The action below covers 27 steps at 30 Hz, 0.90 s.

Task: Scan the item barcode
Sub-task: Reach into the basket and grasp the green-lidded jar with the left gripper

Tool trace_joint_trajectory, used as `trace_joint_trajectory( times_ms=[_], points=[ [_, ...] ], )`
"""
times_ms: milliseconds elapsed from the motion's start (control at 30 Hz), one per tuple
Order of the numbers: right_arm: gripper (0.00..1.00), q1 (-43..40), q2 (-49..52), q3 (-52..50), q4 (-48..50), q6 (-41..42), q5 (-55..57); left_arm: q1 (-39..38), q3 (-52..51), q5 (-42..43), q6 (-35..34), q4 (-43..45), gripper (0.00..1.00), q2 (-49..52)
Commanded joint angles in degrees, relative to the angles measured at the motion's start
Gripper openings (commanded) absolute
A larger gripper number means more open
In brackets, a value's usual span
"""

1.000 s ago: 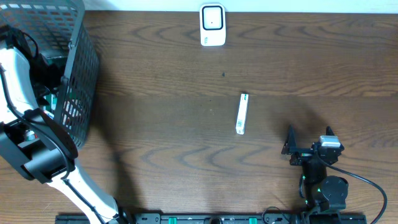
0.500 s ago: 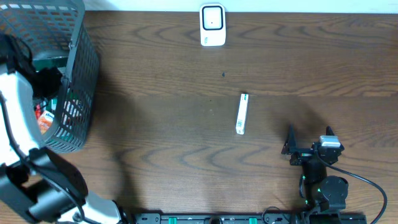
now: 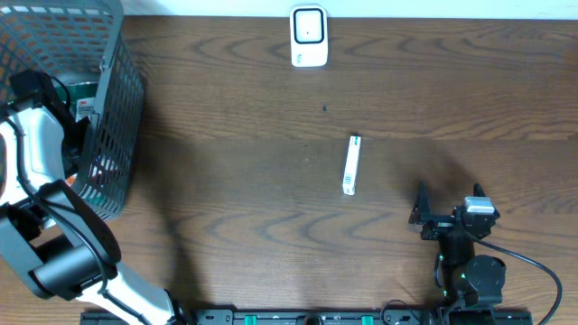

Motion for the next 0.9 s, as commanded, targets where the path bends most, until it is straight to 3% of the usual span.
trace_joint_trajectory(
  times_ms=[0, 333, 533, 733, 867],
  points=[
    [0.99, 0.6, 0.0, 0.0, -0.2, 0.7, 0.1, -0.3, -0.3, -0.4, -0.3, -0.2, 0.69, 3.3],
    [0.99, 0.6, 0.0, 0.0, -0.2, 0.7, 0.1, -0.3, -0.3, -0.4, -0.3, 0.0, 0.65, 6.6],
    [0.99, 0.6, 0.0, 0.0, -0.2, 0.7, 0.0, -0.3, -0.3, -0.4, -0.3, -1.4, 0.82, 6.6],
    [0.99, 0.6, 0.0, 0.0, -0.2, 0.7, 0.1, -0.3, -0.3, -0.4, -0.3, -1.3, 0.80, 6.6],
    [0.99, 0.6, 0.0, 0.0, -0.2, 0.7, 0.1, -0.3, -0.2, -0.4, -1.9, -1.3, 0.68, 6.5]
  ],
)
